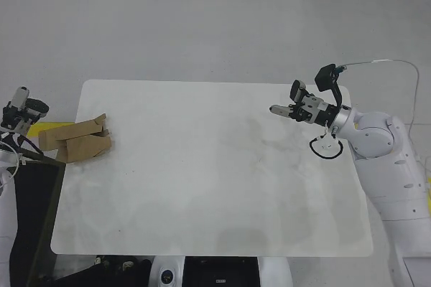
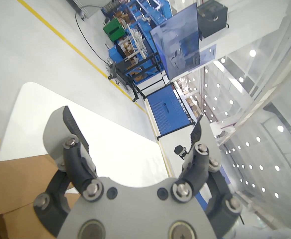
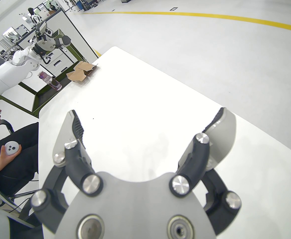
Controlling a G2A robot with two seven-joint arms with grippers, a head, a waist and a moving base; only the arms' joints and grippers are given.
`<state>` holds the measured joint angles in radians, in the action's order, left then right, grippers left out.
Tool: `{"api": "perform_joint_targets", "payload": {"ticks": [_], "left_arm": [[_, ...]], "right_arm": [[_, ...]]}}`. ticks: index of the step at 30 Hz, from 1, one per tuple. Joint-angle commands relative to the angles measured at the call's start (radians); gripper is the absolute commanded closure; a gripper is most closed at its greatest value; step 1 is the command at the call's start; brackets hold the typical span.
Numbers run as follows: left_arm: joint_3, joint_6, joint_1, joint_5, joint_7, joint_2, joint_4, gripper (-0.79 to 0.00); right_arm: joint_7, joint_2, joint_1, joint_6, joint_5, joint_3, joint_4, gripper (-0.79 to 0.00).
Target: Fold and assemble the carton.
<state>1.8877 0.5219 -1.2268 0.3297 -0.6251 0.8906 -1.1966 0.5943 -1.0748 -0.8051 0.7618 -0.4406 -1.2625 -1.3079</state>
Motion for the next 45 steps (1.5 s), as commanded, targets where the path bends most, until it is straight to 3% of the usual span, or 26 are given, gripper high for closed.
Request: {"api": "perform_joint_targets", "payload": {"ticks": [1, 9, 17, 22, 32, 45], "left_arm": [[0.012, -0.010, -0.009, 0.020, 0.022, 0.001, 0.027, -0.785], [0.011, -0.019, -0.002, 0.040, 0.092, 0.008, 0.134, -0.785], [0.001, -0.043, 0.031, -0.064, 0.270, 0.013, 0.251, -0.785], [-0.011, -0.074, 0.045, -0.111, 0.322, 0.016, 0.307, -0.785], [-0.034, -0.168, 0.037, -0.225, 0.270, 0.009, 0.362, -0.785], [-0.042, -0.222, 0.047, -0.137, 0.070, 0.010, 0.381, -0.785]], "right_arm": [[0.000, 0.000, 0.000, 0.000, 0.000, 0.000, 0.000, -0.785], [0.000, 0.000, 0.000, 0.000, 0.000, 0.000, 0.000, -0.785], [0.000, 0.000, 0.000, 0.000, 0.000, 0.000, 0.000, -0.785], [0.000, 0.000, 0.000, 0.000, 0.000, 0.000, 0.000, -0.785], [0.000, 0.000, 0.000, 0.000, 0.000, 0.000, 0.000, -0.785], [0.000, 0.000, 0.000, 0.000, 0.000, 0.000, 0.000, -0.785]]}}
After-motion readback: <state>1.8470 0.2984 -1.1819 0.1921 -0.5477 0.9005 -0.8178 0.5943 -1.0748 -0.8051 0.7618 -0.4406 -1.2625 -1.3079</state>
